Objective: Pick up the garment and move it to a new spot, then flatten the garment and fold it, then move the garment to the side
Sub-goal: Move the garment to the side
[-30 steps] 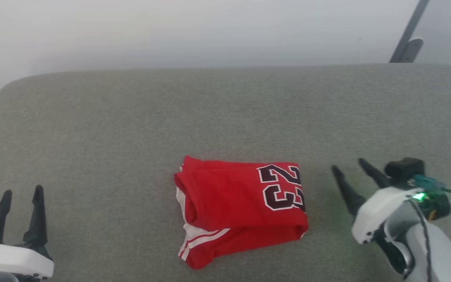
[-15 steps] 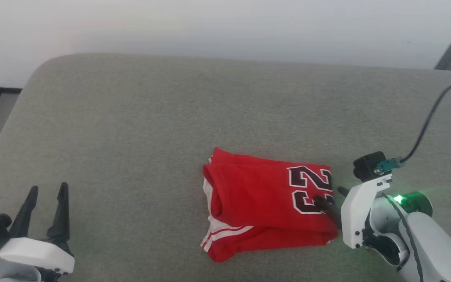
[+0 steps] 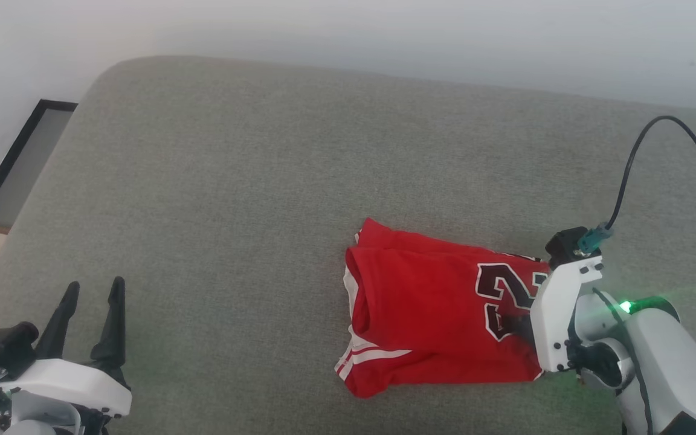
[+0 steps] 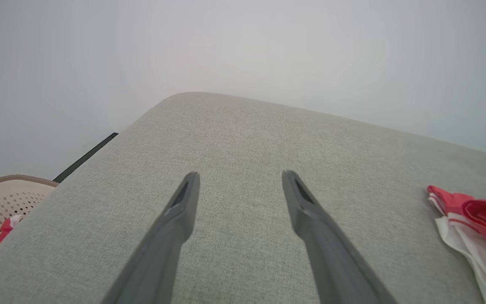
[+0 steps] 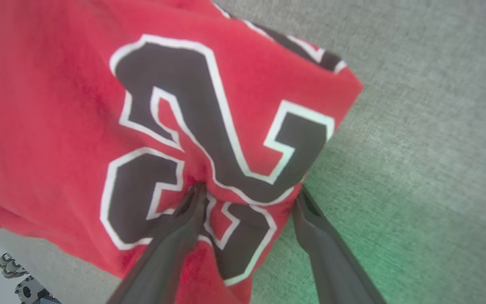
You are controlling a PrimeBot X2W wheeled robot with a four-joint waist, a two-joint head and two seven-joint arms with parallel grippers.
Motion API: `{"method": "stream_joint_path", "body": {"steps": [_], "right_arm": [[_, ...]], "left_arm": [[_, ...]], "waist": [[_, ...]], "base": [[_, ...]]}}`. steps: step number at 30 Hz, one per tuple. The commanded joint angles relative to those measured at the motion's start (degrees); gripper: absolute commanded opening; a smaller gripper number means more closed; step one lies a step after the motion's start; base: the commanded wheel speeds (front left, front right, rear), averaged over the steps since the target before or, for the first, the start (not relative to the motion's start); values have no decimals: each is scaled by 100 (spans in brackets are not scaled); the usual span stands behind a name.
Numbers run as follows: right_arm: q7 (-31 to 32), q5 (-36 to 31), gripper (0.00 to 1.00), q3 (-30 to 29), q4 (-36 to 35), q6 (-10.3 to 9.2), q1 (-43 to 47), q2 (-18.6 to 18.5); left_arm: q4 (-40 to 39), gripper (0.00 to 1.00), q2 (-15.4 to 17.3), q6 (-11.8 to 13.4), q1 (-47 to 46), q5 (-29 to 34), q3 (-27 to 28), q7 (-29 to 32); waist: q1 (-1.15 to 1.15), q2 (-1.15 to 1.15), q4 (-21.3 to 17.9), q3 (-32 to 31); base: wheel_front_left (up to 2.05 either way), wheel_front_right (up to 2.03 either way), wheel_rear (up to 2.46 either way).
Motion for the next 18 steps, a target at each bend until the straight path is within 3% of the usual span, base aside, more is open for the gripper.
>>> {"method": "stream_joint_path", "body": {"steps": [1, 13, 18], "right_arm": [[87, -78, 0, 17, 162, 4, 96, 123], [338, -587, 0, -807, -383, -3, -75, -53], [452, -684, 0, -1084, -661, -2, -249, -415]], "left_arm": [[11, 100, -10, -8, -113, 7, -11, -21], [-50, 100, 4, -8, -257, 74, -14, -21], [-117, 100, -9, -8, -419, 144, -83, -21]], "waist": [[0, 0, 30, 19], [0, 0, -323, 110], [0, 0, -632, 234]], "base": [[0, 0, 0], [0, 0, 0], [0, 0, 0]]}}
